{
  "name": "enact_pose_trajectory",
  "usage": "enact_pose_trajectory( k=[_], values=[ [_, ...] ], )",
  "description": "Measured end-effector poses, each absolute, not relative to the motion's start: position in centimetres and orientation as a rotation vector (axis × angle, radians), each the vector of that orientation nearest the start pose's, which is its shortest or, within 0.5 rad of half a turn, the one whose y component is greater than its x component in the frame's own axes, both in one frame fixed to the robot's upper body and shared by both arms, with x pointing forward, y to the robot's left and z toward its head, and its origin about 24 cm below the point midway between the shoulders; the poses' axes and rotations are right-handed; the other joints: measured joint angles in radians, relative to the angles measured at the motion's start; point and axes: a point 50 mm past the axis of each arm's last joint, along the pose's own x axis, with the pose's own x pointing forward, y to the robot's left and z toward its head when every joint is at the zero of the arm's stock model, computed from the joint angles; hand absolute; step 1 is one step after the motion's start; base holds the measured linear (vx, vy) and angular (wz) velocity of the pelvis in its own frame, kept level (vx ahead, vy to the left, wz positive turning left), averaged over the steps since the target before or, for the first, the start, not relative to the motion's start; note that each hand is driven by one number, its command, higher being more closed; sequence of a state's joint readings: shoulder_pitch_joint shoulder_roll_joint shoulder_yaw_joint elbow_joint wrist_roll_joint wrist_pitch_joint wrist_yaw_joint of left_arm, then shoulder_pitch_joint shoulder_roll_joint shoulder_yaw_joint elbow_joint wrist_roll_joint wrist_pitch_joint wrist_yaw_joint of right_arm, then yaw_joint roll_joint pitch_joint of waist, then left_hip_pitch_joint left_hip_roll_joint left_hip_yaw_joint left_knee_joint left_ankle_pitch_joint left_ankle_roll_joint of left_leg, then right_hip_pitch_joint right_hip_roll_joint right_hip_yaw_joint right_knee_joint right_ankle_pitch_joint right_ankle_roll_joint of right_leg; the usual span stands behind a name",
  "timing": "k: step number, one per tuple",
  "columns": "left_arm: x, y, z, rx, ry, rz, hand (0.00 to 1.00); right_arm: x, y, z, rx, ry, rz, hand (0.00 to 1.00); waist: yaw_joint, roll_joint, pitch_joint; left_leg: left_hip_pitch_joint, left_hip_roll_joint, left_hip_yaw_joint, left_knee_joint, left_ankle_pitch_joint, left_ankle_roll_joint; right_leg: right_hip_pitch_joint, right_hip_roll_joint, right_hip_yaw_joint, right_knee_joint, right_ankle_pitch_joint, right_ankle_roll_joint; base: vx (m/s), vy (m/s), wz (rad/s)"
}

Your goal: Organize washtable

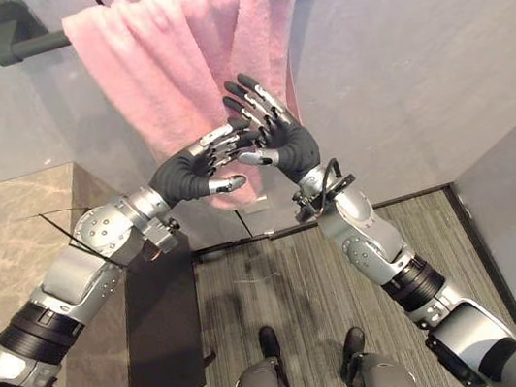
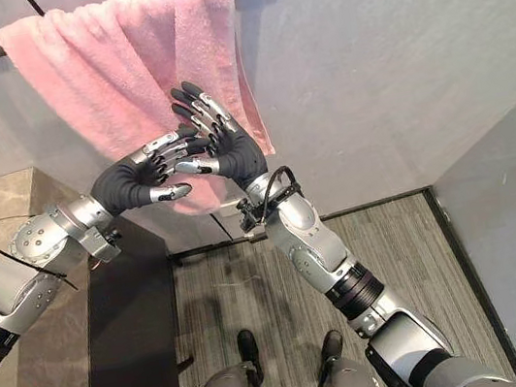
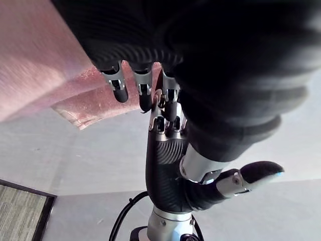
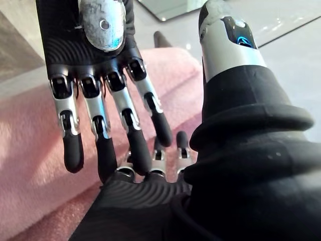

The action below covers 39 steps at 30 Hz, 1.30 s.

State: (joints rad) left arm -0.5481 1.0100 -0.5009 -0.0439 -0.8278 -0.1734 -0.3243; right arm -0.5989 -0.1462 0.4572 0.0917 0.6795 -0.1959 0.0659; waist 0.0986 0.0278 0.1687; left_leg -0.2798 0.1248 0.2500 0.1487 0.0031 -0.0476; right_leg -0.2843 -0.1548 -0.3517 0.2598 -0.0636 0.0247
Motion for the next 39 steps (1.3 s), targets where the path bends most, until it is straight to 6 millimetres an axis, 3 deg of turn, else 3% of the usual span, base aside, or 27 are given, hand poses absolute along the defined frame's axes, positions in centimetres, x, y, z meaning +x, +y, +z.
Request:
enact_pose_trajectory(
  k=[6,12,16,21,23,29,33,37,39],
  values=[
    [29.7,21.1,19.8,0.334,-0.339,-0.587,0.0,30.5,-3.8,18.1,0.376,-0.455,0.701,0.0,0.0,0.0,-0.001,0.0,-0.002,0.0,-0.003,0.001,0.0,0.0,-0.001,-0.001,0.0,-0.001,-0.001,0.0,0.009,0.01],
    [30.6,25.2,20.0,0.343,-0.409,-0.237,0.0,31.2,-6.4,17.8,0.341,-0.467,0.62,0.0,-0.001,-0.002,-0.002,0.0,-0.01,-0.011,-0.029,0.017,-0.008,-0.004,-0.002,-0.005,-0.007,0.0,-0.001,0.02,0.021,0.04],
    [31.0,27.0,19.3,0.296,-0.386,-0.129,0.0,32.2,-8.3,16.8,0.31,-0.42,0.549,0.0,-0.001,-0.003,-0.002,-0.001,-0.018,-0.02,-0.064,0.042,-0.013,-0.021,-0.002,-0.005,-0.006,0.0,-0.001,0.01,0.001,0.03],
    [31.3,28.1,19.5,0.192,-0.408,-0.056,0.0,33.4,-11.0,16.5,0.334,-0.397,0.436,0.0,0.0,-0.006,-0.001,-0.004,-0.019,-0.027,-0.064,0.045,-0.012,-0.026,-0.002,-0.001,-0.003,0.001,-0.002,0.0,0.002,0.0],
    [31.7,28.1,20.5,0.174,-0.439,-0.036,0.0,34.1,-12.2,17.5,0.32,-0.414,0.385,0.0,0.0,-0.009,0.0,-0.018,-0.019,-0.03,-0.067,0.053,-0.011,-0.039,-0.002,-0.002,-0.001,0.004,-0.006,-0.04,0.008,0.02],
    [31.9,27.9,21.3,0.115,-0.493,-0.004,0.0,34.9,-13.2,19.5,0.333,-0.463,0.335,0.0,-0.001,-0.023,0.009,-0.021,-0.017,-0.031,-0.08,0.073,-0.01,-0.054,0.002,0.0,0.007,0.01,-0.015,-0.04,0.0,-0.01],
    [31.7,28.4,21.3,0.086,-0.504,0.028,0.0,34.9,-13.4,19.5,0.338,-0.463,0.324,0.0,-0.002,-0.031,0.015,-0.021,-0.017,-0.028,-0.081,0.075,-0.007,-0.062,0.002,0.009,0.013,0.01,-0.016,-0.01,0.009,-0.04],
    [30.9,28.7,19.7,0.06,-0.477,0.043,0.0,34.7,-14.6,18.4,0.348,-0.442,0.283,0.0,-0.003,-0.03,0.016,-0.02,-0.018,-0.029,-0.081,0.075,-0.007,-0.061,0.002,0.01,0.011,0.01,-0.015,0.0,0.003,-0.01],
    [30.2,28.8,17.7,0.054,-0.42,0.038,0.0,34.2,-15.9,16.4,0.334,-0.393,0.222,0.0,-0.003,-0.03,0.016,-0.019,-0.017,-0.03,-0.082,0.075,-0.007,-0.058,0.004,0.008,0.005,0.011,-0.015,0.04,0.008,0.01]
  ],
)
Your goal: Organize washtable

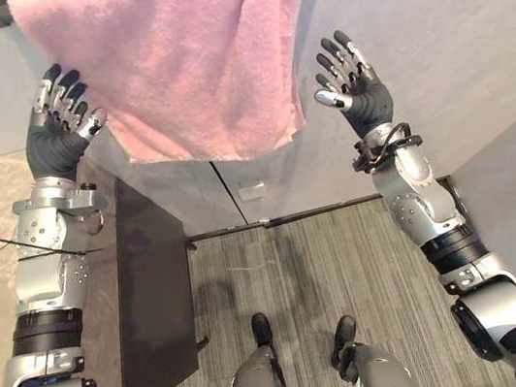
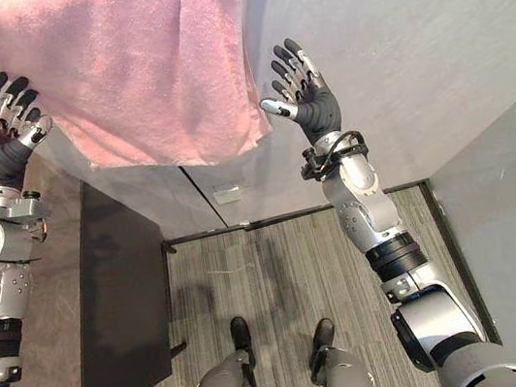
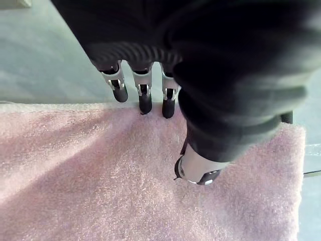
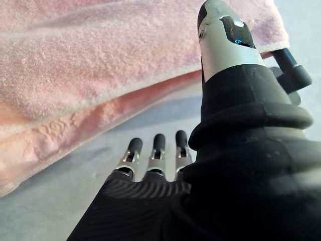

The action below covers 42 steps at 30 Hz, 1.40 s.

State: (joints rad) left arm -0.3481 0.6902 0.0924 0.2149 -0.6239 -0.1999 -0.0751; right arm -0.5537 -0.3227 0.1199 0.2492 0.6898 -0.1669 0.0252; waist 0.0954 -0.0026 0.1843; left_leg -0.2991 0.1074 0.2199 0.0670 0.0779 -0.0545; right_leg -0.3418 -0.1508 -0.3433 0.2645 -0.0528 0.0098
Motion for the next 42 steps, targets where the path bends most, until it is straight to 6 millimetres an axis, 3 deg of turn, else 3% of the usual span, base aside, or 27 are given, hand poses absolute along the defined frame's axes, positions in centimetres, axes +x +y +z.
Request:
enact_pose_trajectory(
  k=[2,5,8,12,13,16,17,19,21,23,24,26,27,28,29,30,31,32,33,35,36,37,38,39,40,41,42],
  values=[
    [29.5,28.7,15.3,0.033,-0.355,0.039,0.0,33.3,-17.0,13.7,0.311,-0.321,0.176,0.0,-0.001,0.0,0.0,0.009,0.001,-0.002,-0.001,0.0,0.0,0.013,0.004,-0.001,-0.009,0.001,0.001,0.06,0.008,0.01],
    [27.6,28.4,10.2,-0.023,-0.21,0.088,0.0,31.3,-18.3,9.0,0.259,-0.179,0.106,0.0,-0.006,0.0,0.0,0.042,0.002,-0.003,-0.017,-0.001,0.0,0.043,0.01,0.0,-0.024,0.001,0.002,0.05,0.005,-0.04],
    [24.5,28.0,3.8,-0.078,-0.01,0.181,0.0,28.8,-19.8,4.5,0.213,-0.033,0.022,0.0,-0.025,0.001,0.0,0.085,0.006,-0.004,-0.023,-0.008,-0.002,0.094,0.019,-0.001,-0.046,0.001,0.003,0.01,0.0,-0.02],
    [18.0,26.3,-5.8,-0.138,0.386,0.295,0.0,23.7,-21.4,-2.7,0.135,0.246,-0.085,0.0,-0.033,-0.002,-0.002,0.158,0.025,-0.002,-0.002,-0.043,-0.017,0.193,0.046,0.005,-0.105,-0.003,0.015,0.02,-0.005,-0.08],
    [17.1,26.1,-7.1,-0.144,0.447,0.313,0.0,23.1,-21.5,-3.7,0.127,0.295,-0.095,0.0,-0.032,-0.002,-0.003,0.162,0.029,-0.003,0.006,-0.047,-0.019,0.205,0.051,0.004,-0.114,-0.002,0.016,0.01,-0.017,-0.04],
    [10.1,25.6,-13.1,-0.217,0.786,0.525,0.0,18.5,-21.4,-9.8,0.135,0.595,-0.171,0.0,-0.031,-0.003,-0.009,0.217,0.049,-0.001,0.009,-0.06,-0.034,0.282,0.08,0.005,-0.178,0.014,0.014,0.02,-0.015,-0.05],
    [7.4,24.9,-14.5,-0.217,0.902,0.584,0.0,16.0,-21.5,-11.8,0.125,0.717,-0.196,0.0,-0.03,-0.001,-0.022,0.237,0.05,0.0,0.0,-0.062,-0.037,0.31,0.088,0.004,-0.206,0.02,0.016,0.0,0.0,0.0],
    [4.1,23.6,-15.8,-0.21,1.046,0.634,0.0,12.3,-21.8,-14.1,0.097,0.89,-0.246,0.0,-0.03,0.005,-0.049,0.245,0.052,-0.005,-0.008,-0.063,-0.038,0.336,0.095,-0.005,-0.238,0.027,0.019,0.06,-0.012,0.09],
    [2.1,21.8,-16.6,-0.254,1.146,0.672,0.0,9.0,-22.3,-15.4,0.054,1.034,-0.292,0.0,-0.031,0.017,-0.059,0.249,0.051,-0.012,-0.006,-0.062,-0.039,0.354,0.094,-0.023,-0.249,0.028,0.019,0.05,0.014,0.23],
    [0.9,20.9,-16.9,-0.298,1.182,0.716,0.0,7.5,-22.5,-15.8,-0.009,1.095,-0.289,0.0,-0.033,0.026,-0.072,0.241,0.061,-0.011,-0.001,-0.055,-0.05,0.348,0.097,-0.042,-0.234,0.034,0.0,0.02,0.0,0.11],
    [0.8,21.1,-16.9,-0.301,1.18,0.724,0.0,7.2,-22.4,-15.9,-0.016,1.109,-0.29,0.0,-0.035,0.019,-0.084,0.241,0.057,-0.015,-0.024,-0.034,-0.085,0.331,0.092,-0.043,-0.23,0.036,-0.013,0.0,0.0,0.0],
    [1.8,21.3,-16.8,-0.34,1.137,0.761,0.0,7.0,-21.8,-16.0,0.02,1.107,-0.326,0.0,-0.035,0.006,-0.084,0.167,0.106,0.034,0.318,-0.166,-0.033,0.303,0.07,-0.053,-0.179,0.025,-0.042,-0.01,-0.011,-0.15],
    [1.9,21.0,-16.7,-0.367,1.124,0.78,0.0,6.5,-22.2,-16.0,0.036,1.109,-0.36,0.0,-0.037,0.004,-0.086,0.166,0.149,0.055,0.537,-0.206,-0.044,0.306,0.067,-0.047,-0.156,0.019,-0.049,-0.04,0.008,-0.33],
    [2.3,20.6,-16.8,-0.396,1.109,0.775,0.0,5.7,-22.5,-15.9,0.047,1.116,-0.392,0.0,-0.042,0.028,-0.104,0.202,0.165,0.048,0.672,-0.207,-0.057,0.306,0.066,-0.038,-0.142,0.018,-0.048,-0.06,0.095,-0.25],
    [2.6,20.3,-16.8,-0.404,1.101,0.763,0.0,5.5,-22.7,-15.9,0.051,1.115,-0.401,0.0,-0.053,0.039,-0.109,0.217,0.166,0.038,0.688,-0.207,-0.058,0.302,0.066,-0.038,-0.138,0.019,-0.048,-0.06,0.143,-0.09],
    [3.0,20.2,-16.7,-0.397,1.085,0.739,0.0,5.7,-23.0,-15.7,0.072,1.094,-0.429,0.0,-0.071,0.061,-0.113,0.262,0.165,0.021,0.681,-0.193,-0.08,0.282,0.066,-0.038,-0.12,0.022,-0.041,-0.09,0.196,0.11],
    [3.9,20.0,-16.6,-0.379,1.067,0.703,0.0,6.0,-23.1,-15.6,0.075,1.081,-0.433,0.0,-0.091,0.07,-0.113,0.29,0.163,0.022,0.609,-0.198,-0.124,0.268,0.066,-0.039,-0.103,0.029,-0.032,-0.12,0.218,0.23],
    [6.3,19.6,-16.3,-0.347,1.027,0.621,0.0,6.6,-22.6,-15.6,0.084,1.074,-0.423,0.0,-0.109,0.06,-0.119,0.322,0.119,0.028,0.48,-0.253,-0.127,0.223,0.044,-0.046,-0.084,0.047,-0.028,-0.14,0.217,0.25],
    [7.2,19.5,-16.1,-0.322,1.011,0.582,0.0,6.8,-22.4,-15.7,0.083,1.074,-0.413,0.0,-0.109,0.048,-0.118,0.334,0.101,0.032,0.429,-0.267,-0.105,0.206,0.034,-0.046,-0.082,0.057,-0.025,-0.2,0.212,0.21],
    [11.3,18.2,-15.2,-0.209,0.941,0.397,0.0,8.3,-22.0,-15.5,0.034,1.059,-0.348,0.0,-0.112,0.025,-0.099,0.373,0.052,0.028,0.268,-0.316,-0.083,0.141,0.0,-0.043,-0.047,0.081,-0.014,-0.32,0.291,0.22],
    [13.8,17.3,-14.4,-0.153,0.888,0.298,0.0,9.5,-21.7,-15.3,-0.024,1.042,-0.288,0.0,-0.114,0.012,-0.082,0.374,0.023,0.025,0.214,-0.335,-0.065,0.1,-0.017,-0.035,-0.017,0.092,0.002,-0.3,0.238,0.2],
    [15.1,16.7,-14.0,-0.131,0.856,0.252,0.0,9.9,-21.5,-15.2,-0.051,1.037,-0.255,0.0,-0.118,0.003,-0.077,0.365,0.002,0.026,0.208,-0.344,-0.048,0.084,-0.027,-0.021,-0.017,0.112,0.018,-0.27,0.144,-0.13],
    [16.5,16.2,-13.4,-0.118,0.82,0.216,0.0,11.3,-21.1,-14.9,-0.115,1.011,-0.187,0.0,-0.107,-0.008,-0.071,0.344,-0.011,0.044,0.21,-0.337,-0.029,0.064,-0.025,0.037,-0.055,0.178,0.058,-0.39,0.131,-0.66],
    [17.1,16.1,-13.0,-0.123,0.787,0.218,0.0,13.4,-20.6,-14.2,-0.177,0.953,-0.121,0.0,-0.093,0.011,-0.058,0.337,-0.002,0.092,0.199,-0.33,-0.002,0.05,-0.014,0.091,-0.008,0.16,0.066,-0.39,0.114,-0.77],
    [17.2,16.1,-12.9,-0.123,0.774,0.219,0.0,14.0,-20.1,-14.0,-0.186,0.938,-0.095,0.0,-0.093,0.012,-0.058,0.338,0.005,0.104,0.199,-0.337,0.011,0.035,-0.018,0.099,0.127,0.075,0.051,-0.37,0.06,-0.44],
    [16.8,16.5,-13.0,-0.118,0.776,0.23,0.0,14.3,-18.5,-14.1,-0.184,0.931,-0.051,0.0,-0.087,0.019,-0.051,0.341,0.0,0.099,0.207,-0.343,0.024,0.045,-0.037,0.112,0.358,-0.068,0.061,-0.22,0.03,0.04],
    [16.5,16.8,-13.1,-0.116,0.783,0.239,0.0,14.3,-18.0,-14.2,-0.176,0.932,-0.036,0.0,-0.08,0.013,-0.051,0.336,-0.004,0.097,0.214,-0.341,0.027,0.051,-0.044,0.119,0.411,-0.097,0.074,-0.23,-0.03,0.21]
  ],
)
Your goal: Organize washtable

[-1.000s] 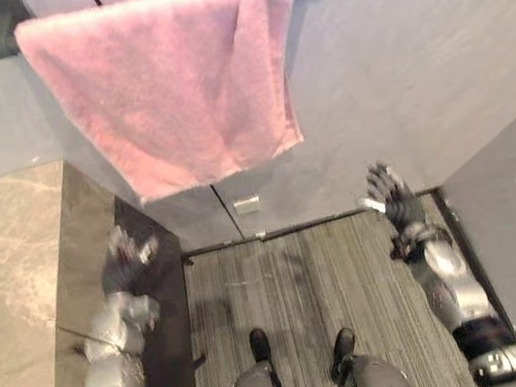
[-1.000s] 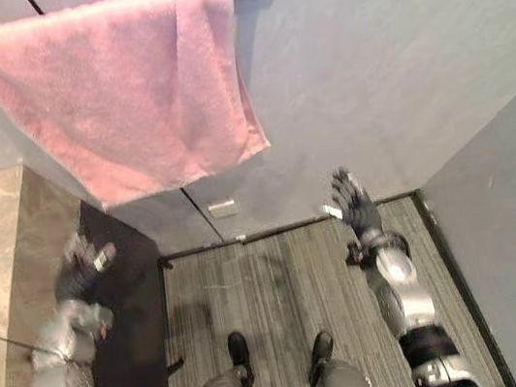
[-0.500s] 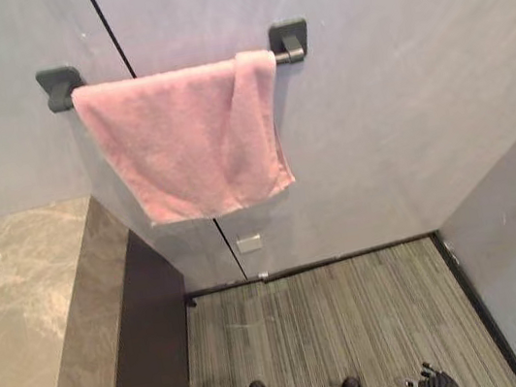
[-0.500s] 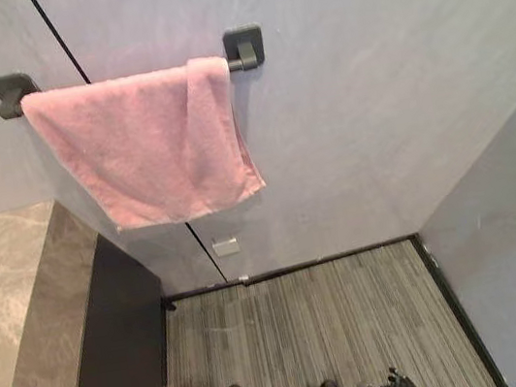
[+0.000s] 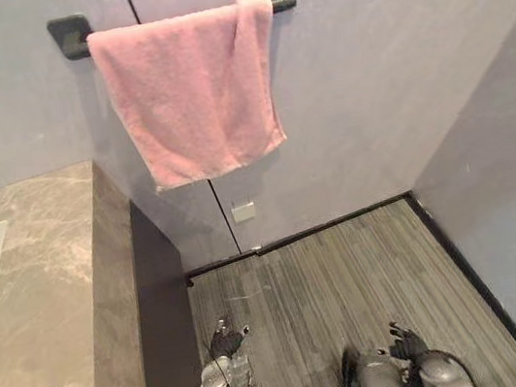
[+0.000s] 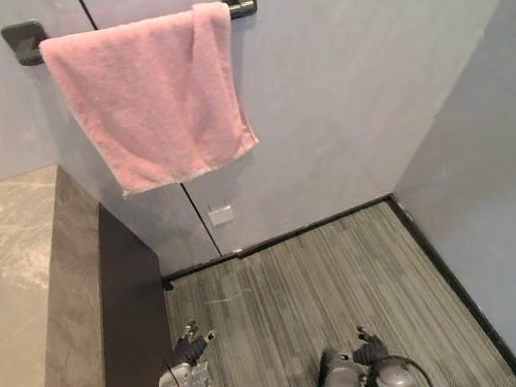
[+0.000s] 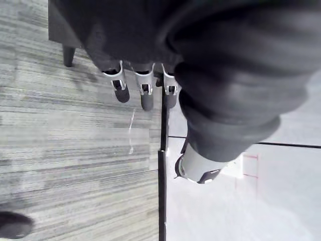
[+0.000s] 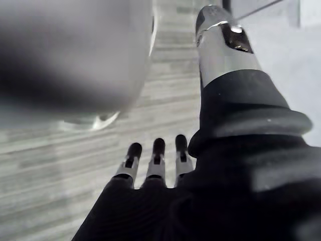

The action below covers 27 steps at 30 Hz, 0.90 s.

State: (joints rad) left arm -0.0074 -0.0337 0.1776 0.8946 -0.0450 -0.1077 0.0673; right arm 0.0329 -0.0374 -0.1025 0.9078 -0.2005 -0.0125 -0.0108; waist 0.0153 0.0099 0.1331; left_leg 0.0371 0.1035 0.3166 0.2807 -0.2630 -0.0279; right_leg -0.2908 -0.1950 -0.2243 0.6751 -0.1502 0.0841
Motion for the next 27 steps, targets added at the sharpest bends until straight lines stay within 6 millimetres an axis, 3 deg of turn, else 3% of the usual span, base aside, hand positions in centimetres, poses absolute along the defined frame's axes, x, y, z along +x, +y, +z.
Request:
enact_pose_trajectory(
  k=[2,3,4,5,6,8,9,10,12,13,16,18,20,22,23,24,25,27],
  values=[
    [14.2,18.2,-13.9,-0.096,0.838,0.277,0.0,14.5,-16.6,-14.3,-0.148,0.931,0.004,0.0,0.008,-0.017,-0.011,-0.047,-0.006,-0.017,0.042,0.003,0.004,0.053,-0.018,0.028,0.102,-0.069,0.043,-0.2,-0.147,0.31],
    [11.9,19.2,-14.6,-0.089,0.896,0.319,0.0,14.6,-16.4,-14.3,-0.147,0.926,0.011,0.0,0.025,-0.031,-0.02,-0.09,-0.007,-0.04,0.072,0.003,0.005,0.1,-0.019,0.08,0.128,-0.114,0.095,-0.21,-0.215,0.45],
    [11.0,19.5,-14.8,-0.09,0.92,0.335,0.0,14.5,-16.4,-14.3,-0.149,0.929,0.011,0.0,0.033,-0.027,-0.019,-0.114,-0.008,-0.051,0.089,0.005,0.006,0.121,-0.017,0.106,0.119,-0.131,0.11,-0.22,-0.297,0.66],
    [10.0,19.9,-15.1,-0.131,0.936,0.389,0.0,14.5,-16.7,-14.4,-0.155,0.936,0.009,0.0,0.041,-0.051,-0.032,-0.166,-0.013,-0.085,0.136,0.015,0.005,0.154,-0.008,0.156,0.054,-0.181,0.111,-0.17,-0.298,0.88],
    [10.2,19.9,-14.9,-0.144,0.916,0.405,0.0,14.4,-17.3,-14.6,-0.174,0.953,0.007,0.0,0.06,-0.049,-0.036,-0.24,-0.025,-0.131,0.163,0.05,-0.013,0.168,0.017,0.173,-0.045,-0.24,0.049,-0.18,-0.304,0.88],
    [10.3,19.5,-15.0,-0.171,0.911,0.416,0.0,15.2,-18.4,-14.4,-0.224,0.953,0.013,0.0,0.084,-0.025,-0.034,-0.3,-0.024,-0.181,0.11,0.118,-0.031,0.179,0.043,0.136,-0.162,-0.255,0.02,-0.26,-0.284,0.81],
    [10.1,18.9,-15.1,-0.2,0.921,0.421,0.0,15.7,-19.3,-14.1,-0.249,0.947,0.0,0.0,0.082,0.014,-0.027,-0.323,-0.024,-0.232,0.029,0.199,-0.044,0.183,0.067,0.08,-0.229,-0.229,-0.025,-0.32,-0.253,0.94],
    [10.1,18.7,-15.2,-0.212,0.922,0.427,0.0,15.7,-19.9,-14.1,-0.263,0.953,-0.01,0.0,0.083,0.022,-0.023,-0.321,-0.022,-0.246,-0.01,0.232,-0.057,0.183,0.074,0.059,-0.244,-0.218,-0.04,-0.33,-0.221,1.1],
    [9.6,18.9,-15.3,-0.252,0.92,0.477,0.0,15.1,-20.9,-14.3,-0.284,0.977,-0.038,0.0,0.098,0.028,-0.021,-0.301,-0.014,-0.254,-0.202,0.42,-0.106,0.185,0.09,-0.048,-0.303,-0.17,-0.084,-0.35,-0.192,1.29],
    [9.3,19.5,-15.2,-0.291,0.908,0.543,0.0,14.9,-21.0,-14.3,-0.266,0.98,-0.059,0.0,0.085,0.016,-0.009,-0.315,0.011,-0.144,-0.119,0.388,-0.08,0.198,0.085,-0.138,-0.316,-0.155,-0.112,-0.3,-0.156,1.52],
    [8.4,20.8,-15.3,-0.32,0.908,0.631,0.0,13.0,-22.3,-14.6,-0.269,1.013,-0.107,0.0,0.073,-0.022,0.008,-0.257,0.096,0.043,0.169,0.234,0.002,0.239,0.031,-0.302,-0.292,-0.152,-0.131,-0.25,-0.126,1.5],
    [7.4,21.2,-15.5,-0.318,0.935,0.656,0.0,11.8,-23.1,-14.8,-0.25,1.037,-0.153,0.0,0.063,-0.027,0.005,-0.19,0.151,0.059,0.268,0.193,0.005,0.259,0.01,-0.389,-0.294,-0.151,-0.131,-0.2,-0.017,1.18],
    [6.4,21.5,-15.9,-0.301,0.981,0.666,0.0,10.4,-23.7,-15.1,-0.206,1.068,-0.216,0.0,0.044,-0.026,0.005,-0.116,0.212,0.04,0.314,0.176,-0.011,0.275,-0.008,-0.49,-0.294,-0.143,-0.125,-0.2,0.098,1.5],
    [5.9,21.9,-16.0,-0.291,1.004,0.673,0.0,8.8,-24.0,-15.5,-0.155,1.116,-0.274,0.0,0.022,-0.028,0.0,-0.071,0.236,0.021,0.259,0.179,-0.016,0.28,-0.037,-0.589,-0.293,-0.122,-0.111,-0.14,0.202,1.9],
    [5.6,21.9,-16.1,-0.29,1.018,0.677,0.0,7.6,-24.2,-15.8,-0.118,1.151,-0.319,0.0,0.004,-0.024,-0.004,-0.038,0.241,0.019,0.146,0.201,-0.049,0.281,-0.065,-0.675,-0.29,-0.1,-0.094,-0.16,0.364,2.23],
    [5.4,21.6,-16.2,-0.293,1.033,0.675,0.0,6.9,-24.5,-16.0,-0.093,1.176,-0.354,0.0,-0.006,-0.009,-0.014,-0.013,0.232,0.021,0.005,0.248,-0.103,0.28,-0.091,-0.747,-0.282,-0.082,-0.074,-0.17,0.421,2.17],
    [5.3,21.5,-16.2,-0.298,1.037,0.674,0.0,6.6,-24.7,-16.0,-0.078,1.186,-0.373,0.0,-0.005,0.003,-0.022,-0.004,0.212,0.016,-0.06,0.247,-0.125,0.279,-0.109,-0.782,-0.274,-0.073,-0.064,-0.13,0.441,2.11],
    [5.0,21.6,-16.3,-0.273,1.06,0.658,0.0,5.7,-24.5,-16.3,-0.017,1.213,-0.425,0.0,0.003,-0.01,-0.016,-0.006,0.128,0.012,-0.169,0.236,-0.14,0.325,-0.183,-0.879,-0.267,-0.019,-0.033,-0.12,0.444,1.79]
  ],
)
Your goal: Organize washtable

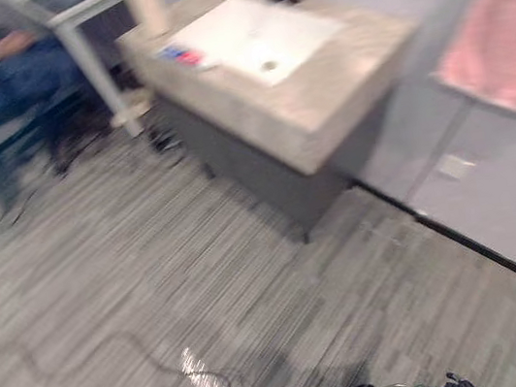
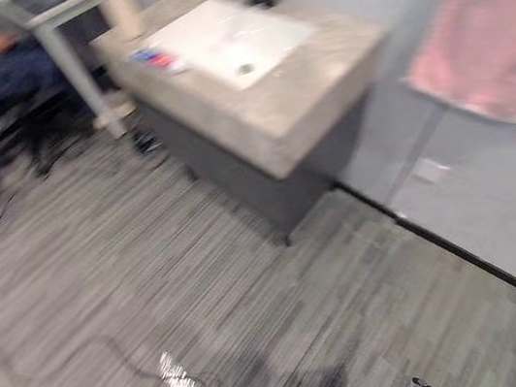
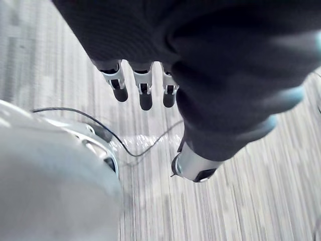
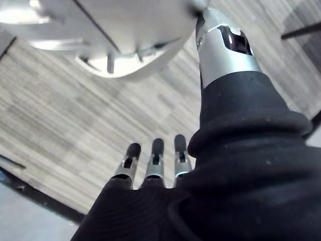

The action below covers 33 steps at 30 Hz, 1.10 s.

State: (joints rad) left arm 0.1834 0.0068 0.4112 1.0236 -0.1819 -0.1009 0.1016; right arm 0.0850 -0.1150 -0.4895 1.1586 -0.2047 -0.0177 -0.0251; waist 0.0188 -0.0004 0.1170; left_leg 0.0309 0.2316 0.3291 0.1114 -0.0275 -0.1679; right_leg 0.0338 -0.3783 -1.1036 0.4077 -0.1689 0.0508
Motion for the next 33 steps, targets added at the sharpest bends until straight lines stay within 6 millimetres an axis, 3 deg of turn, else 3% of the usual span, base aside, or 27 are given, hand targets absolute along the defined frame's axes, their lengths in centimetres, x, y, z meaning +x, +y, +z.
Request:
enact_pose_trajectory(
  k=[2,5,6,7,8,9,10,11,14,15,17,19,20,21,22,23,24,25,27,28,30,32,33],
  values=[
    [4.0,21.9,-16.3,-0.231,1.093,0.646,0.0,5.8,-24.1,-16.4,0.003,1.209,-0.428,0.0,-0.002,-0.016,-0.003,0.01,-0.052,-0.025,-0.008,-0.007,0.01,0.036,-0.06,-0.016,0.011,0.029,0.011,-0.06,0.364,1.01],
    [3.3,21.7,-16.4,-0.167,1.119,0.595,0.0,5.8,-24.1,-16.4,0.001,1.21,-0.428,0.0,0.001,-0.017,-0.007,0.013,-0.139,-0.083,0.054,-0.114,0.074,0.091,-0.168,0.045,0.078,0.085,0.012,-0.03,0.476,0.83],
    [3.4,21.6,-16.4,-0.14,1.121,0.561,0.0,5.7,-24.2,-16.4,0.002,1.212,-0.431,0.0,-0.004,-0.017,0.001,0.007,-0.185,-0.117,0.088,-0.146,0.107,0.057,-0.223,0.206,0.16,0.115,-0.068,-0.06,0.372,0.87],
    [3.4,21.1,-16.5,-0.106,1.134,0.506,0.0,5.2,-24.4,-16.3,0.021,1.198,-0.462,0.0,-0.013,0.001,0.007,0.016,-0.21,-0.161,0.122,-0.184,0.148,-0.019,-0.224,0.467,0.247,0.187,-0.155,-0.03,0.342,0.86],
    [3.4,21.0,-16.5,-0.091,1.136,0.486,0.0,5.0,-24.5,-16.2,0.026,1.195,-0.472,0.0,-0.015,0.017,0.012,0.02,-0.215,-0.182,0.135,-0.2,0.162,-0.06,-0.193,0.6,0.298,0.159,-0.109,0.02,0.208,0.73],
    [3.7,21.2,-16.4,-0.074,1.131,0.47,0.0,5.0,-24.2,-16.3,0.037,1.195,-0.466,0.0,-0.018,0.026,0.016,0.022,-0.211,-0.219,0.157,-0.219,0.179,-0.111,-0.112,0.74,0.381,0.064,-0.024,0.04,0.127,0.64],
    [3.6,21.5,-16.4,-0.054,1.138,0.462,0.0,4.9,-23.3,-16.5,0.062,1.202,-0.459,0.0,-0.03,0.021,0.02,0.017,-0.21,-0.258,0.174,-0.23,0.188,-0.164,-0.01,0.812,0.455,-0.039,-0.014,0.01,0.118,0.91],
    [3.5,21.5,-16.5,-0.053,1.146,0.459,0.0,5.0,-22.4,-16.7,0.09,1.204,-0.454,0.0,-0.037,0.01,0.025,0.023,-0.217,-0.301,0.175,-0.236,0.197,-0.216,0.062,0.801,0.469,-0.099,-0.028,0.05,0.121,0.93],
    [4.3,21.7,-16.4,-0.026,1.133,0.431,0.0,5.1,-21.8,-16.7,0.104,1.189,-0.457,0.0,-0.05,0.001,0.039,0.02,-0.211,-0.364,0.173,-0.25,0.182,-0.325,0.103,0.727,0.317,-0.106,-0.004,0.08,0.009,1.16],
    [4.2,21.8,-16.3,-0.021,1.134,0.433,0.0,4.6,-21.5,-16.8,0.112,1.203,-0.459,0.0,-0.054,-0.006,0.037,0.022,-0.202,-0.39,0.174,-0.255,0.172,-0.334,0.105,0.717,0.153,-0.073,0.018,0.15,-0.152,1.24],
    [3.5,22.4,-16.2,-0.022,1.142,0.467,0.0,4.3,-21.0,-17.0,0.14,1.223,-0.467,0.0,-0.053,-0.041,0.038,0.05,-0.21,-0.427,0.174,-0.281,0.143,-0.338,0.086,0.728,-0.011,-0.036,0.014,0.33,-0.321,1.04],
    [1.9,22.2,-16.4,-0.043,1.182,0.498,0.0,3.9,-21.1,-17.0,0.139,1.232,-0.474,0.0,-0.058,-0.043,0.015,0.105,-0.181,-0.448,0.166,-0.318,0.129,-0.323,0.111,0.727,0.041,0.002,-0.026,0.4,-0.326,0.41],
    [0.4,22.0,-16.5,-0.069,1.211,0.537,0.0,3.7,-21.8,-16.8,0.123,1.221,-0.483,0.0,-0.057,-0.019,-0.007,0.065,-0.159,-0.45,0.37,-0.342,0.094,-0.311,0.142,0.713,0.073,0.026,-0.053,0.39,-0.305,0.24],
    [0.6,21.5,-16.6,-0.101,1.205,0.543,0.0,4.3,-22.3,-16.6,0.11,1.198,-0.488,0.0,-0.056,0.013,0.011,-0.071,-0.103,-0.423,0.71,-0.299,0.029,-0.295,0.179,0.705,0.128,0.035,-0.073,0.39,-0.299,0.0],
    [0.6,20.8,-16.7,-0.125,1.212,0.547,0.0,4.4,-22.6,-16.5,0.101,1.196,-0.49,0.0,-0.042,0.035,0.012,-0.108,-0.057,-0.422,0.815,-0.25,-0.016,-0.275,0.215,0.705,0.128,0.013,-0.081,0.42,-0.236,-0.63],
    [-0.4,19.9,-16.8,-0.155,1.244,0.553,0.0,4.5,-23.2,-16.3,0.085,1.192,-0.495,0.0,-0.021,0.071,-0.002,-0.156,0.024,-0.403,0.97,-0.085,-0.014,-0.218,0.304,0.725,0.108,-0.023,-0.105,0.39,-0.128,-0.85],
    [-0.5,19.8,-16.9,-0.156,1.25,0.548,0.0,4.5,-23.2,-16.3,0.084,1.191,-0.497,0.0,-0.019,0.071,-0.003,-0.171,0.044,-0.397,1.02,-0.079,-0.003,-0.198,0.324,0.726,0.093,-0.03,-0.109,0.57,-0.182,-0.85],
    [-0.2,20.0,-16.8,-0.148,1.245,0.54,0.0,5.1,-22.9,-16.4,0.084,1.184,-0.494,0.0,-0.018,0.059,-0.002,-0.217,0.066,-0.38,1.082,-0.112,0.039,-0.162,0.359,0.742,0.057,-0.041,-0.114,0.37,-0.148,-0.37],
    [0.6,20.7,-16.7,-0.128,1.22,0.54,0.0,5.4,-22.4,-16.5,0.088,1.191,-0.491,0.0,-0.009,0.028,0.002,-0.277,0.059,-0.331,1.056,-0.177,0.044,-0.099,0.39,0.761,-0.03,-0.019,-0.106,0.48,-0.185,-0.41],
    [1.1,21.1,-16.6,-0.119,1.203,0.539,0.0,5.6,-22.0,-16.7,0.096,1.203,-0.484,0.0,-0.003,0.007,0.015,-0.284,0.044,-0.306,0.969,-0.211,0.042,-0.053,0.397,0.768,-0.081,0.001,-0.118,0.5,-0.162,-0.39],
    [1.7,21.4,-16.5,-0.105,1.183,0.529,0.0,6.3,-21.6,-16.7,0.074,1.196,-0.452,0.0,-0.003,-0.009,0.027,-0.283,0.023,-0.283,0.785,-0.24,0.048,0.007,0.404,0.776,-0.137,0.01,-0.112,0.33,-0.046,-0.18],
    [2.7,21.6,-16.4,-0.093,1.159,0.514,0.0,6.9,-21.6,-16.6,0.051,1.182,-0.426,0.0,-0.002,-0.012,0.026,-0.252,-0.01,-0.273,0.462,-0.227,0.056,0.034,0.403,0.781,-0.175,0.008,-0.096,0.31,0.062,-0.13],
    [3.1,21.3,-16.4,-0.09,1.154,0.498,0.0,7.2,-21.7,-16.5,0.041,1.172,-0.42,0.0,0.003,-0.003,0.022,-0.235,-0.029,-0.275,0.338,-0.143,0.087,0.034,0.4,0.799,-0.167,-0.009,-0.074,0.24,0.118,-0.28]
  ],
)
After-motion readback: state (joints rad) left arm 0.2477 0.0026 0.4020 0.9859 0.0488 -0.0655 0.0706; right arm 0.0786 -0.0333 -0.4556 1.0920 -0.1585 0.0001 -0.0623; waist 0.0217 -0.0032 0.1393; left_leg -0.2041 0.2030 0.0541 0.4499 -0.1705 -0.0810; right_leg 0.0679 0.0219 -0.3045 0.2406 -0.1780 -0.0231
